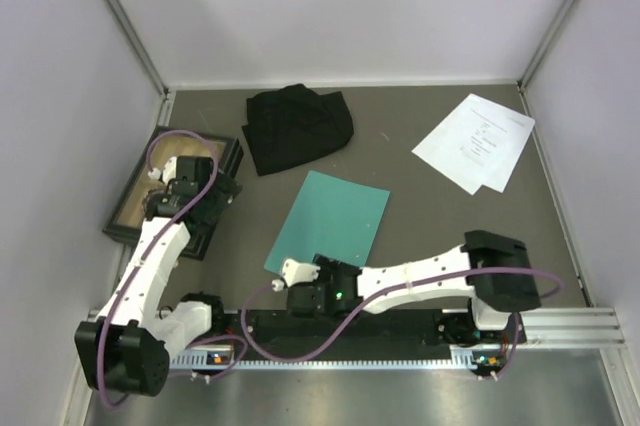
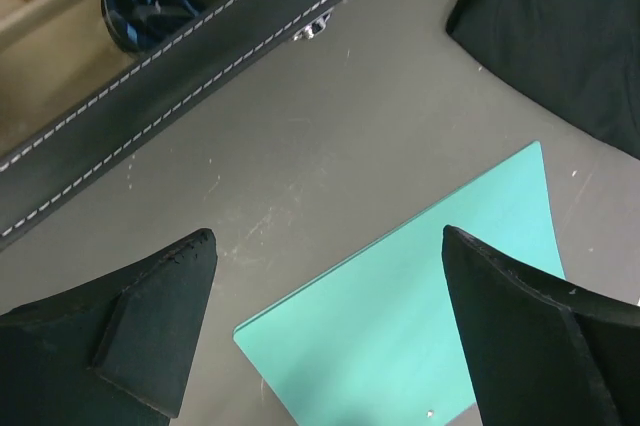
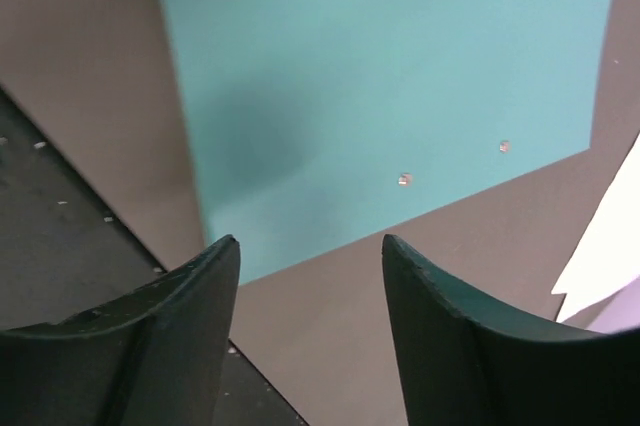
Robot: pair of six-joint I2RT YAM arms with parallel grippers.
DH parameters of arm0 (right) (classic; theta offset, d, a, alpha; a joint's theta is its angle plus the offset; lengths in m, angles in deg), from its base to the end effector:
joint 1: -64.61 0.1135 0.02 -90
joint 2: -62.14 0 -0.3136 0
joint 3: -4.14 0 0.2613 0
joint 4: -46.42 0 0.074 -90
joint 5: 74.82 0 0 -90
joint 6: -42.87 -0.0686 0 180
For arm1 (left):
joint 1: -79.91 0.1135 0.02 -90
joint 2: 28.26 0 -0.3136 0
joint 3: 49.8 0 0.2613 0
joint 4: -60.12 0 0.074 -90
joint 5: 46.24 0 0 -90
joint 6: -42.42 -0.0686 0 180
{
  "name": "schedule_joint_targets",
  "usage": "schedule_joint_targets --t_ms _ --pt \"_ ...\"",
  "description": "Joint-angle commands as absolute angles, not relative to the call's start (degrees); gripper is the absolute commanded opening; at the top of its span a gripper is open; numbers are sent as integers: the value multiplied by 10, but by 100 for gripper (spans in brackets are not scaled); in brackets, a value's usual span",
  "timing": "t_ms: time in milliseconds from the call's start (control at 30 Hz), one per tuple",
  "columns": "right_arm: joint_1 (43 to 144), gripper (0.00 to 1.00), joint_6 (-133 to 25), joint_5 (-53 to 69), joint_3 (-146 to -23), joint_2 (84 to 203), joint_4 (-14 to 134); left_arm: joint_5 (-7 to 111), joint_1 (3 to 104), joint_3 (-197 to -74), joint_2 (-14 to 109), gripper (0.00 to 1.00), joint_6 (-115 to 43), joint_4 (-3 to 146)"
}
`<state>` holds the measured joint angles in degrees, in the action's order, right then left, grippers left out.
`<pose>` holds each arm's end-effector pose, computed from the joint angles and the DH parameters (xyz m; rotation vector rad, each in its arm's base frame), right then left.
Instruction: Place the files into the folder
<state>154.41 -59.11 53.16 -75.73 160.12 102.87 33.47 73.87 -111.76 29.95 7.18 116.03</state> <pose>0.0434 0.3458 0.2194 -1.4501 1.9785 -0.2742 0.2025 -0.0091 0.2854 -1.0902 2.2227 -0.2370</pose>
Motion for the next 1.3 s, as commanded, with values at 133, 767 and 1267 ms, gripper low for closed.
schedule_joint_targets --t_ms 133,767,1267 --pt "1595 56 -586 552 -823 1663 1064 352 747 -1092 263 98 93 1168" --pt "1607 46 -598 583 -810 1718 1061 351 748 -1069 256 98 107 1161" --pt "1601 45 -622 668 -803 1766 1096 358 748 -1054 259 98 103 1144"
